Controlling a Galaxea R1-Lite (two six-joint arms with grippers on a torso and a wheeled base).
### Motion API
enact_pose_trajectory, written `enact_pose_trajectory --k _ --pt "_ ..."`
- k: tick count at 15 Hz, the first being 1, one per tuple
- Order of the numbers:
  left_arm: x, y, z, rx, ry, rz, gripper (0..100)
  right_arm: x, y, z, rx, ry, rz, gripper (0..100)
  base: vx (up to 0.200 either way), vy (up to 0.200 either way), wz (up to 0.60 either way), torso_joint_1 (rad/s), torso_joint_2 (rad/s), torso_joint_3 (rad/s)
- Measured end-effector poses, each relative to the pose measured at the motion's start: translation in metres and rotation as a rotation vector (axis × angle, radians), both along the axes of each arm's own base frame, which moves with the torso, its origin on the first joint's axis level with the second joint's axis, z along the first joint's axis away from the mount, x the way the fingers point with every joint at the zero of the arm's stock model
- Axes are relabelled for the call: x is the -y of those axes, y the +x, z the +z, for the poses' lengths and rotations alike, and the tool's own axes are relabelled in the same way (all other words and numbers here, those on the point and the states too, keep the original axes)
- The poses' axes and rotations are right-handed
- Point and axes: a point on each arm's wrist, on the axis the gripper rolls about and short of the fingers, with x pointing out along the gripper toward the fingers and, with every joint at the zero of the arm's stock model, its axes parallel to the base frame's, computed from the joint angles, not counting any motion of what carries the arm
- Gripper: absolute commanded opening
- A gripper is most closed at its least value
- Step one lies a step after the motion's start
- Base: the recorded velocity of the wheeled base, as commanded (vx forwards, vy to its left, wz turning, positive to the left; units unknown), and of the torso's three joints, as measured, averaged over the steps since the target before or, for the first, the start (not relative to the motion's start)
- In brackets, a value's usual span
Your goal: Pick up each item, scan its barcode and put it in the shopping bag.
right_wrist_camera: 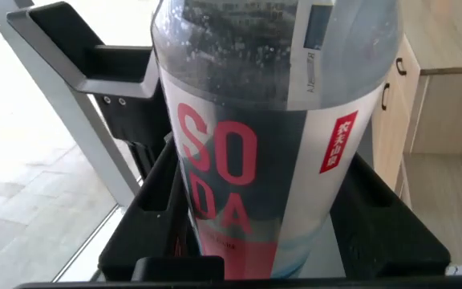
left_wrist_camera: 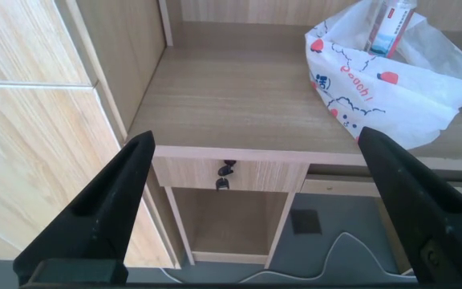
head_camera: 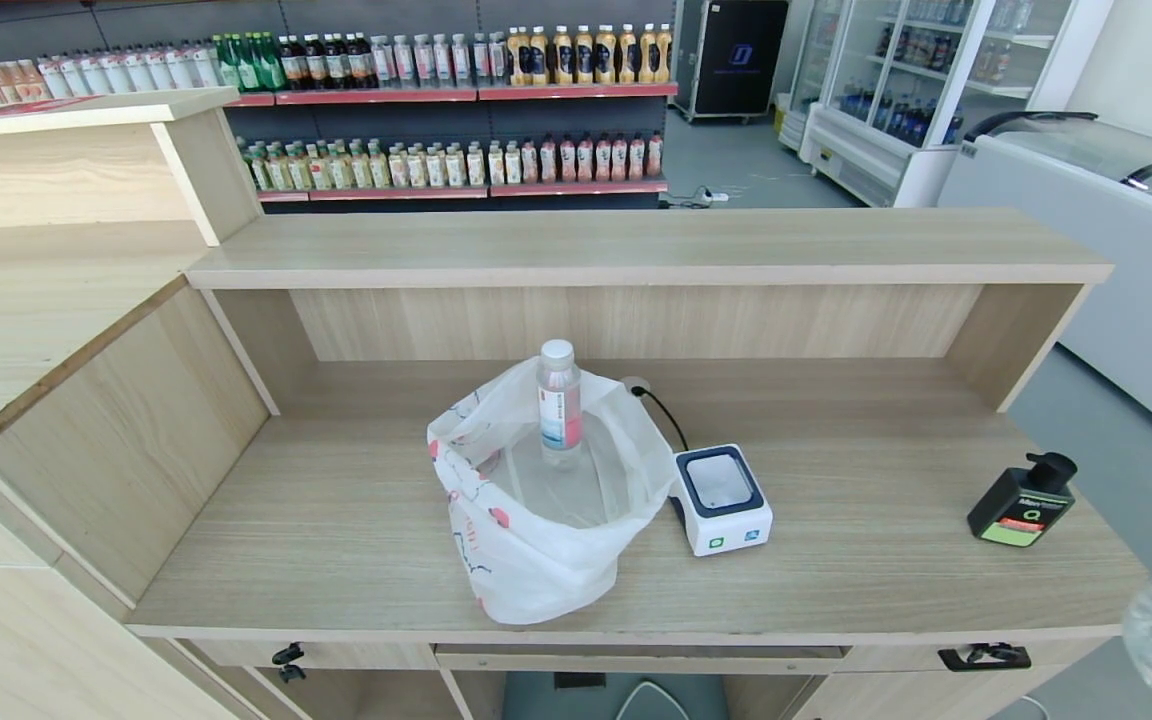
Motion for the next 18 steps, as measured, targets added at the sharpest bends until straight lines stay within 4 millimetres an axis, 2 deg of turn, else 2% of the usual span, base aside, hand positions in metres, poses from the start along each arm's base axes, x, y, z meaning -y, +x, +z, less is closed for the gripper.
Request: enact_pose_trajectory --k 3,7,10,13,18 --pt "0.0 0.0 0.0 0.0 0.0 0.0 100 -0.009 0.006 0.002 -0.008 -0.003 0.033 0 0.0 0.0 0.0 0.0 0.0 0.0" --pt "0.0 0.0 0.0 0.0 0.0 0.0 100 -0.027 0.003 0.007 -0.033 -0.015 0.124 0 0.0 0.0 0.0 0.0 0.0 0.0" --pt "0.0 0.0 0.0 0.0 0.0 0.0 100 -0.032 0.004 0.007 -0.048 -0.025 0.148 0 0.0 0.0 0.0 0.0 0.0 0.0" --pt "0.0 0.0 0.0 0.0 0.0 0.0 100 -0.031 0.003 0.009 -0.064 -0.036 0.15 0 0.0 0.0 0.0 0.0 0.0 0.0" --pt "0.0 0.0 0.0 0.0 0.0 0.0 100 -0.013 -0.003 0.002 -0.081 -0.041 0.087 0 0.0 0.0 0.0 0.0 0.0 0.0"
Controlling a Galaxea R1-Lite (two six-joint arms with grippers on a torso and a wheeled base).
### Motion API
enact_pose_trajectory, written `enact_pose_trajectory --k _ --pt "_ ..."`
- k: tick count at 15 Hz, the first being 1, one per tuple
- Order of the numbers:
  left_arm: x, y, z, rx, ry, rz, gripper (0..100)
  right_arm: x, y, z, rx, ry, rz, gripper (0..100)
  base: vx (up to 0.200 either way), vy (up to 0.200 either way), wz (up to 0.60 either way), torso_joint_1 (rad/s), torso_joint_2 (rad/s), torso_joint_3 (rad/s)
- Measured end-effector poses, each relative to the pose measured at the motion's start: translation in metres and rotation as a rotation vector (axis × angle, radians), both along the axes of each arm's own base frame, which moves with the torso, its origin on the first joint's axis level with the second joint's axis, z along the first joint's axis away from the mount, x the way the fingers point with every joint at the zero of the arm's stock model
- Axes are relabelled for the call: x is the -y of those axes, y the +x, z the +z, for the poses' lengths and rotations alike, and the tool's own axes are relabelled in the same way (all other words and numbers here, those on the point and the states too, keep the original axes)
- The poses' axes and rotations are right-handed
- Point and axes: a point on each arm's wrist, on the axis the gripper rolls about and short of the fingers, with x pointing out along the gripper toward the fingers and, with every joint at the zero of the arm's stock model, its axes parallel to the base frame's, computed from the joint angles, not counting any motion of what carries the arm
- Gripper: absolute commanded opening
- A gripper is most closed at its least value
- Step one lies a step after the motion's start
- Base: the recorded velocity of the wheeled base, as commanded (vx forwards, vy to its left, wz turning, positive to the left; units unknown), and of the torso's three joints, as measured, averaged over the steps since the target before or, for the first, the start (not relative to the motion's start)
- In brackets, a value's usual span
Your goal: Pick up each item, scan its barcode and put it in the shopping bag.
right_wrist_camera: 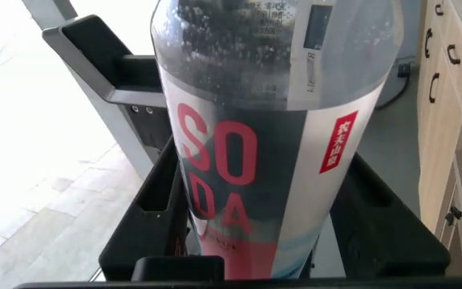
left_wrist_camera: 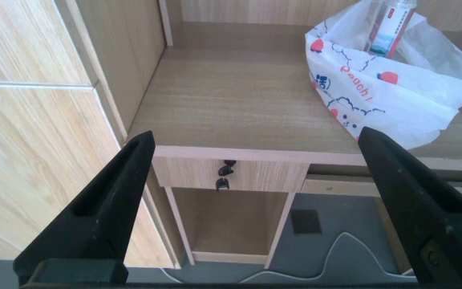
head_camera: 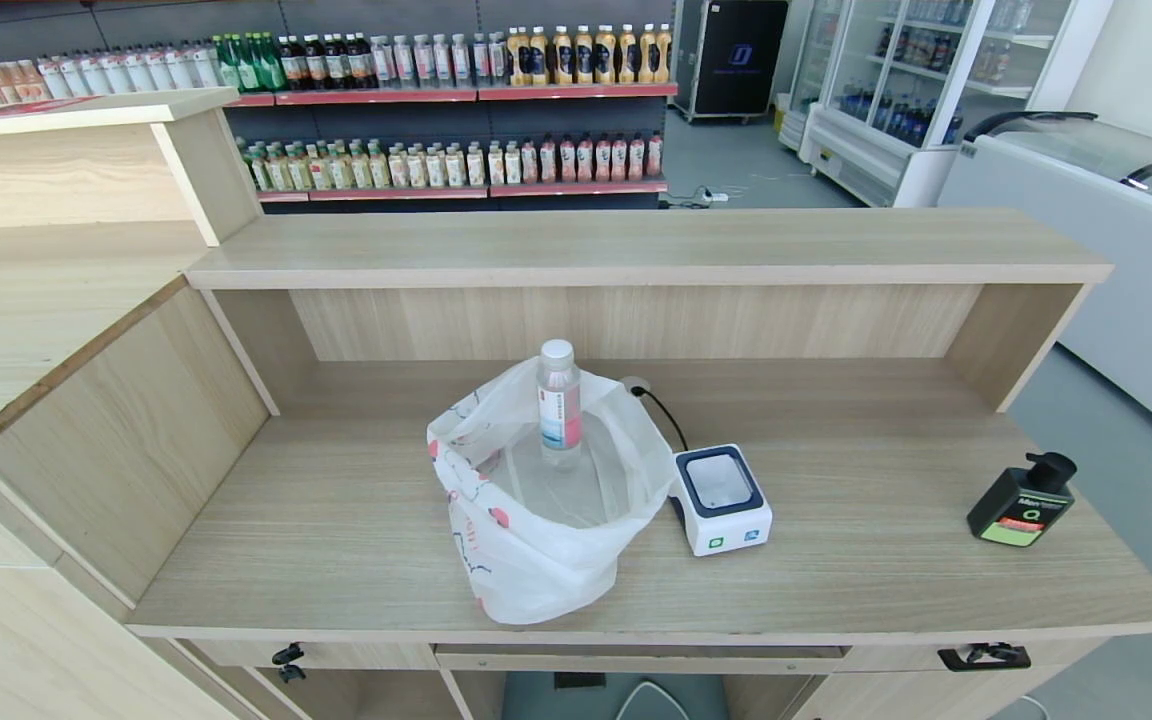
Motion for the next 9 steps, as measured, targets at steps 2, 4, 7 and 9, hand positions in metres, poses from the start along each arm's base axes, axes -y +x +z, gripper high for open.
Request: enact_pose_trajectory --k 2,4,7,9 --pt "0.0 0.0 0.0 0.0 0.0 0.0 100 0.003 -0.004 -0.002 -0.004 -0.002 -0.005 0 0.0 0.0 0.0 0.0 0.0 0.0" --pt "0.0 0.0 0.0 0.0 0.0 0.0 100 0.006 -0.007 -0.003 -0.003 -0.001 -0.011 0 0.0 0.0 0.0 0.0 0.0 0.0" --pt "0.0 0.0 0.0 0.0 0.0 0.0 100 0.008 -0.01 -0.003 -0.001 0.0 -0.016 0 0.0 0.0 0.0 0.0 0.0 0.0" --pt "0.0 0.0 0.0 0.0 0.0 0.0 100 0.011 -0.012 -0.002 0.007 0.005 -0.024 0 0.0 0.0 0.0 0.0 0.0 0.0"
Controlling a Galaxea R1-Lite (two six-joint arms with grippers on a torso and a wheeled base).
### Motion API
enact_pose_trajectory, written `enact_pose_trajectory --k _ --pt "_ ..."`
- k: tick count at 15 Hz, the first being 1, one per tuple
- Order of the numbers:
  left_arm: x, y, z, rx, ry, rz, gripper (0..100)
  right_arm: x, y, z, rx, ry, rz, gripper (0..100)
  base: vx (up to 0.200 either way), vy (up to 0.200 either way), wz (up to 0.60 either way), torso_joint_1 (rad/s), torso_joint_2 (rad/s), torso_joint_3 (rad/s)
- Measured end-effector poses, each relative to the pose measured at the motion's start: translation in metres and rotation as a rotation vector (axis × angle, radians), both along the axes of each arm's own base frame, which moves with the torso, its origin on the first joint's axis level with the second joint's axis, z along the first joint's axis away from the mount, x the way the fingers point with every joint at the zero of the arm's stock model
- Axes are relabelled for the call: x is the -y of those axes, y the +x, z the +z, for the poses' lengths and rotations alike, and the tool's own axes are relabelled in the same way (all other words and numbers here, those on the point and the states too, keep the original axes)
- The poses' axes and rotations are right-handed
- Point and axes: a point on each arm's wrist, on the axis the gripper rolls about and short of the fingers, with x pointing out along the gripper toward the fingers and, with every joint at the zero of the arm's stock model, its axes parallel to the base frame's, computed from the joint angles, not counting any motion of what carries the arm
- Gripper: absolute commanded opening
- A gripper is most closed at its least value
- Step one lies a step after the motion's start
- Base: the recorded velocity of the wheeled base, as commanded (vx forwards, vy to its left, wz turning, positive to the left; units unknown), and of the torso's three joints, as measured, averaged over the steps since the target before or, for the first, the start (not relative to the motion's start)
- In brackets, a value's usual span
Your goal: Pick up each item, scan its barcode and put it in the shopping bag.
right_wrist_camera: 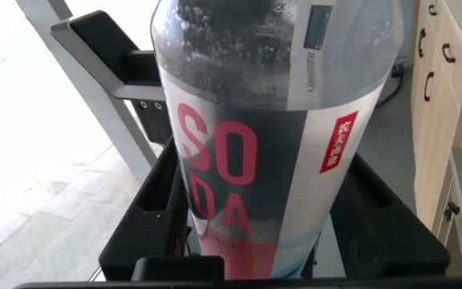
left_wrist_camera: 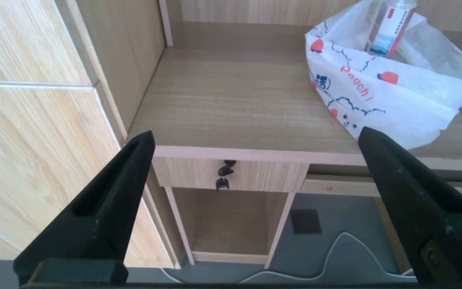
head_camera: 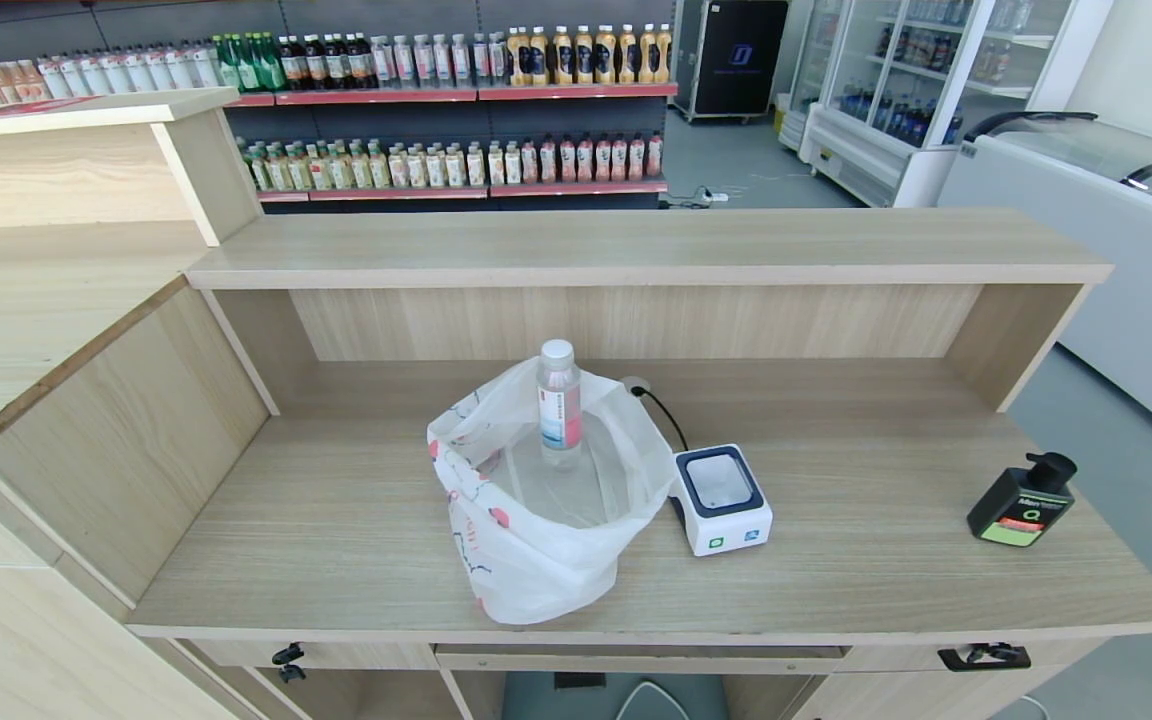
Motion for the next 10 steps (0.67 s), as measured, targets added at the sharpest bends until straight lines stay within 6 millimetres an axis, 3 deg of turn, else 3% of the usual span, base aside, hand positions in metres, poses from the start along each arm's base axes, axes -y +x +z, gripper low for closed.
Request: enact_pose_trajectory --k 6,10 --pt "0.0 0.0 0.0 0.0 0.0 0.0 100 0.012 -0.001 0.002 0.013 0.009 -0.068 0 0.0 0.0 0.0 0.0 0.0 0.0" --pt "0.0 0.0 0.0 0.0 0.0 0.0 100 0.034 0.013 0.008 0.031 0.005 -0.231 0 0.0 0.0 0.0 0.0 0.0 0.0"
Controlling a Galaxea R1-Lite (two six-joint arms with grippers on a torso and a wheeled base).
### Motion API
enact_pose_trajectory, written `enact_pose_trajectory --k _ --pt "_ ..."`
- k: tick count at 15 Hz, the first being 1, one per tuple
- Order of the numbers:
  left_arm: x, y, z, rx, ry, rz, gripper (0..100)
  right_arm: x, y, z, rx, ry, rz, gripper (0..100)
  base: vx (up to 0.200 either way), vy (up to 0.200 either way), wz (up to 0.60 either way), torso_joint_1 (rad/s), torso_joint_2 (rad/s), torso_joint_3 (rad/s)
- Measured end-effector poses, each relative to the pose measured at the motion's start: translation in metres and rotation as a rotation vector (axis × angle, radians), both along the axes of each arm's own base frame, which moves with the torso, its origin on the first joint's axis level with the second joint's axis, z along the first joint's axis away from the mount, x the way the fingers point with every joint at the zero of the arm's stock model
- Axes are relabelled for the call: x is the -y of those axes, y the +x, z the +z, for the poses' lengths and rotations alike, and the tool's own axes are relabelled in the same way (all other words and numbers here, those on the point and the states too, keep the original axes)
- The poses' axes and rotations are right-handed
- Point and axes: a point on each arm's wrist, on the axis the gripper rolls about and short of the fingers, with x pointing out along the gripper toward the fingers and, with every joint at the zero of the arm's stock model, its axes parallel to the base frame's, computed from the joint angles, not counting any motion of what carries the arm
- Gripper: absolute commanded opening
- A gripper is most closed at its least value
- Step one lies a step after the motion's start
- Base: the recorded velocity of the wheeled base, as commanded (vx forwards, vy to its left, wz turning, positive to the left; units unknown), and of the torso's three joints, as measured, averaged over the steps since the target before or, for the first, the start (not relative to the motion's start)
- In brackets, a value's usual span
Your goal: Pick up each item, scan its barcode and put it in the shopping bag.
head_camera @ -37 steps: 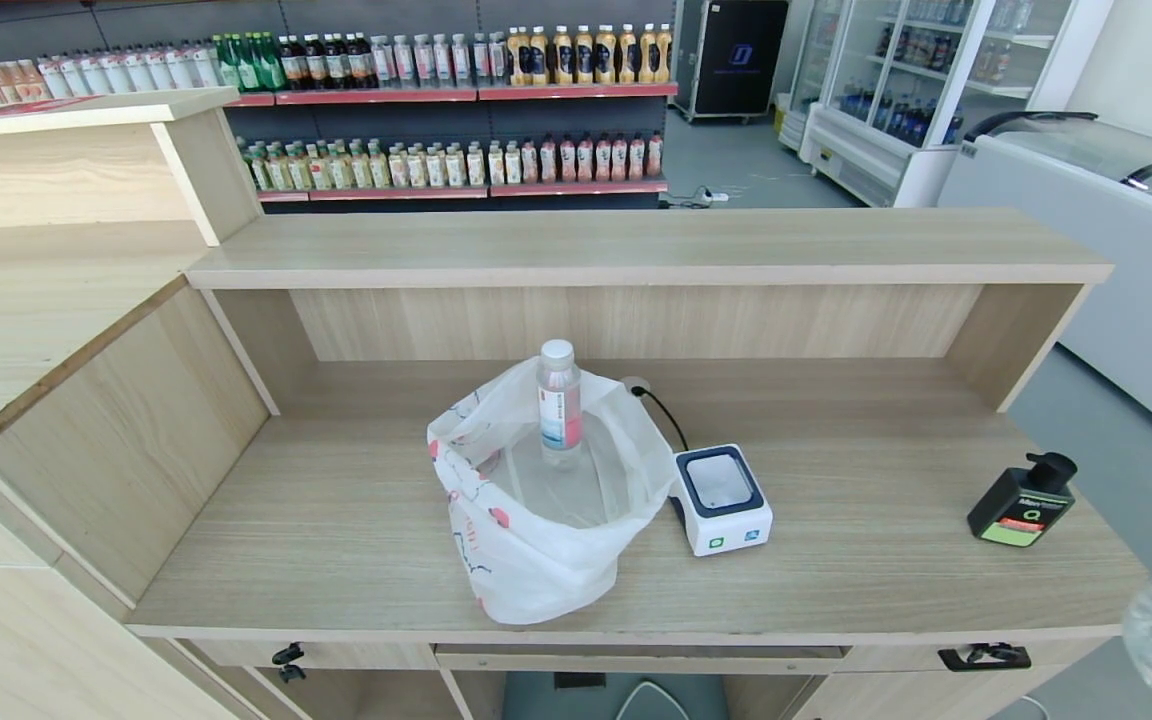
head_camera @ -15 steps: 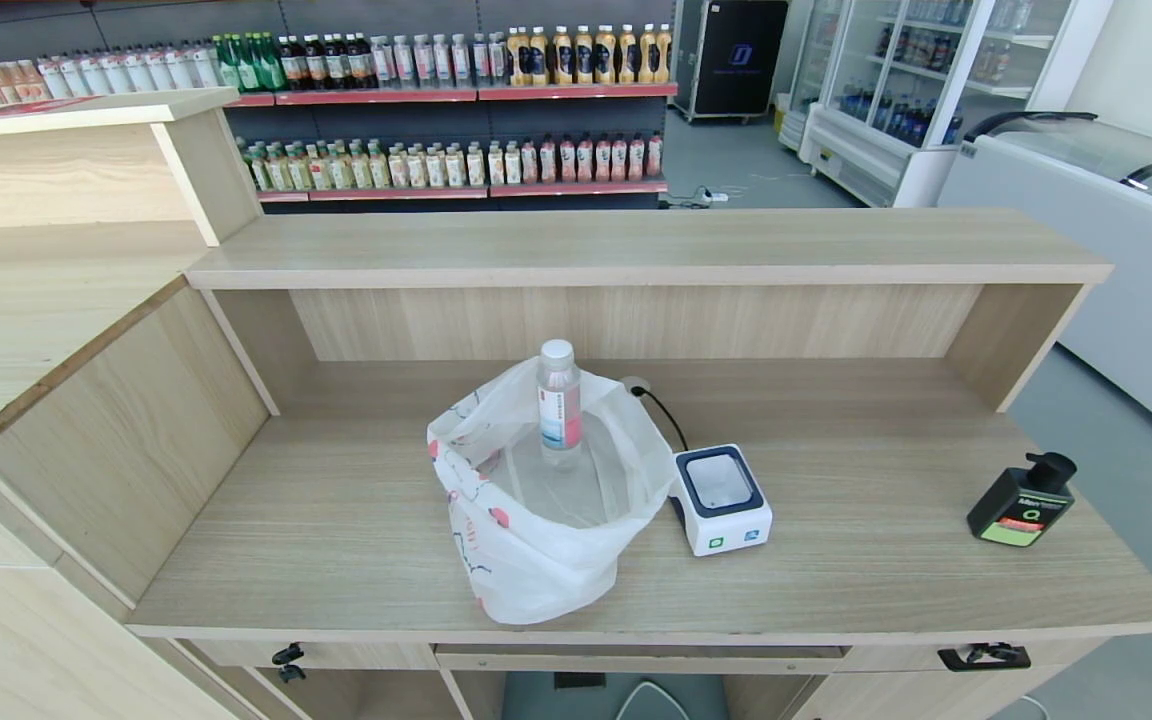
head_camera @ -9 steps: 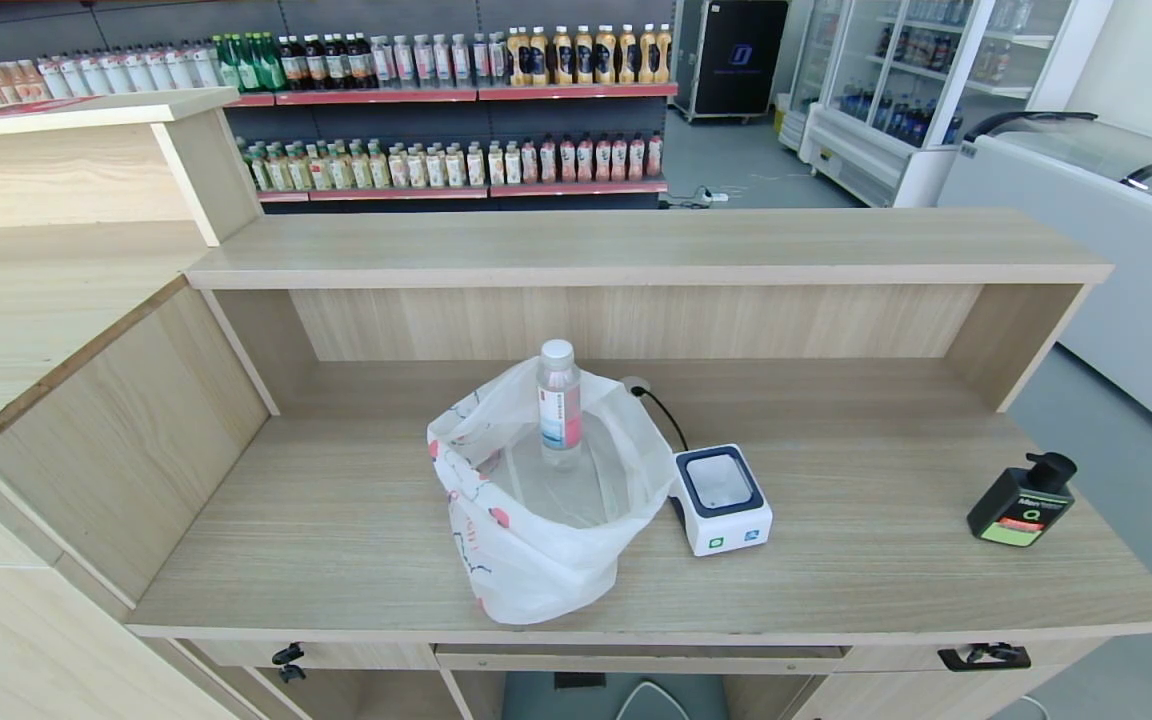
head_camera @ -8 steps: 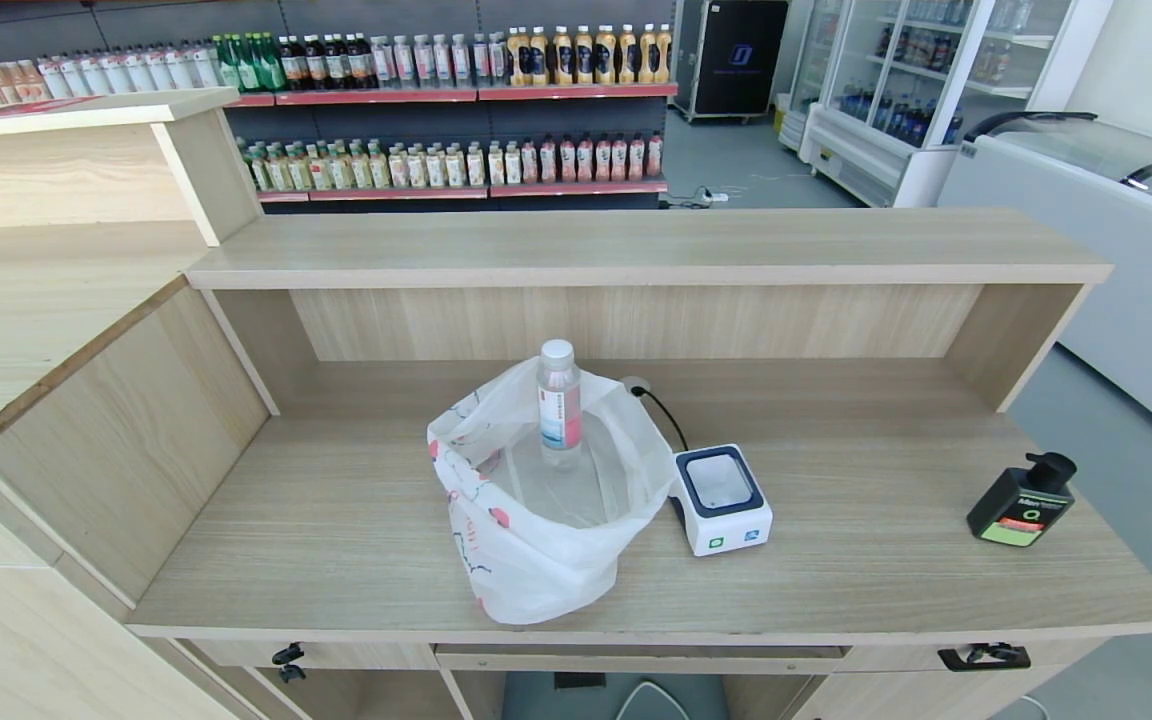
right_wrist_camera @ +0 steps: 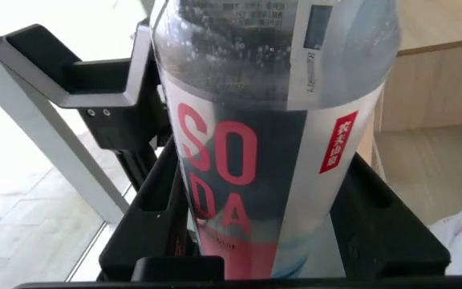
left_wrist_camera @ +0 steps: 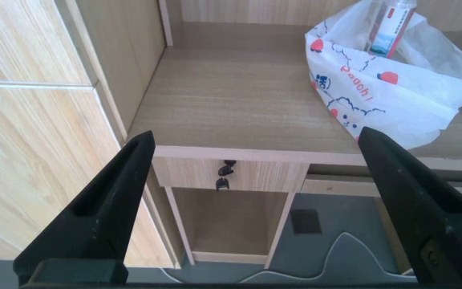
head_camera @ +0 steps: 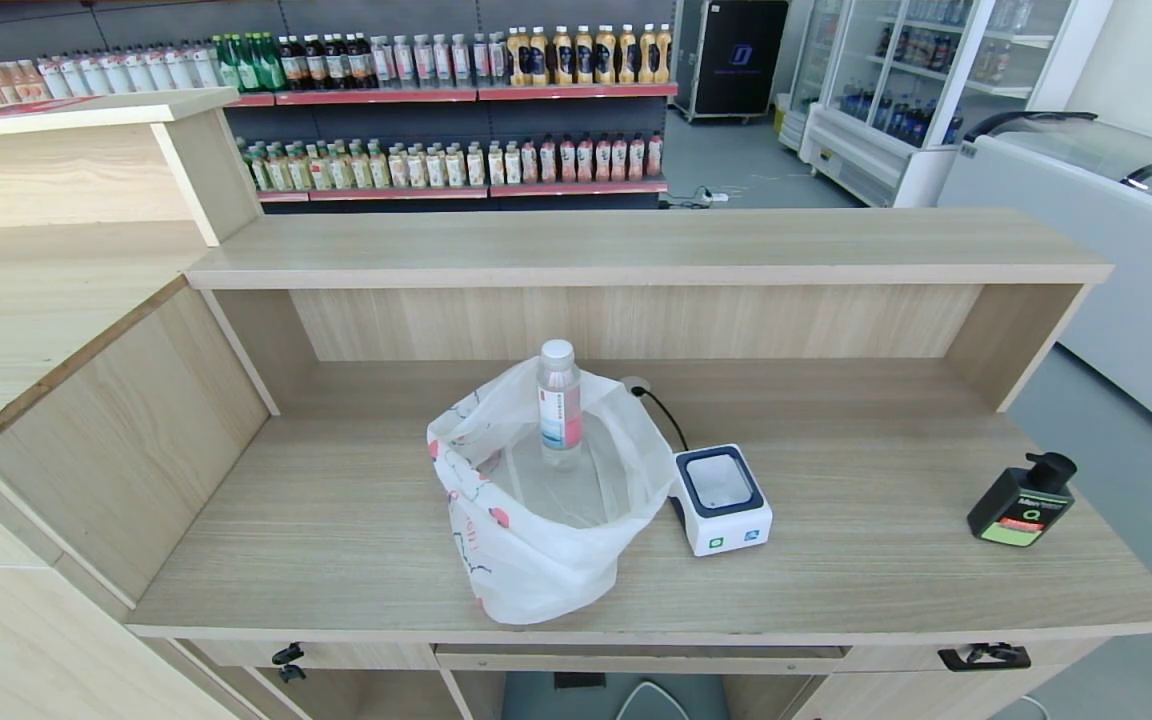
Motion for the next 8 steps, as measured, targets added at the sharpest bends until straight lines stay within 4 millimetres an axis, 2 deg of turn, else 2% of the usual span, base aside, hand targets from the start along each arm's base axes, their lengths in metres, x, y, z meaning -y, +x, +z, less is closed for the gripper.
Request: enact_pose_trajectory --k 3,8 --pt "0.0 0.0 0.0 0.0 0.0 0.0 100 0.026 0.01 -0.004 0.02 -0.003 -0.176 0 0.0 0.0 0.0 0.0 0.0 0.0" --pt "0.0 0.0 0.0 0.0 0.0 0.0 100 0.074 0.027 -0.033 0.105 -0.012 -0.47 0 0.0 0.0 0.0 0.0 0.0 0.0"
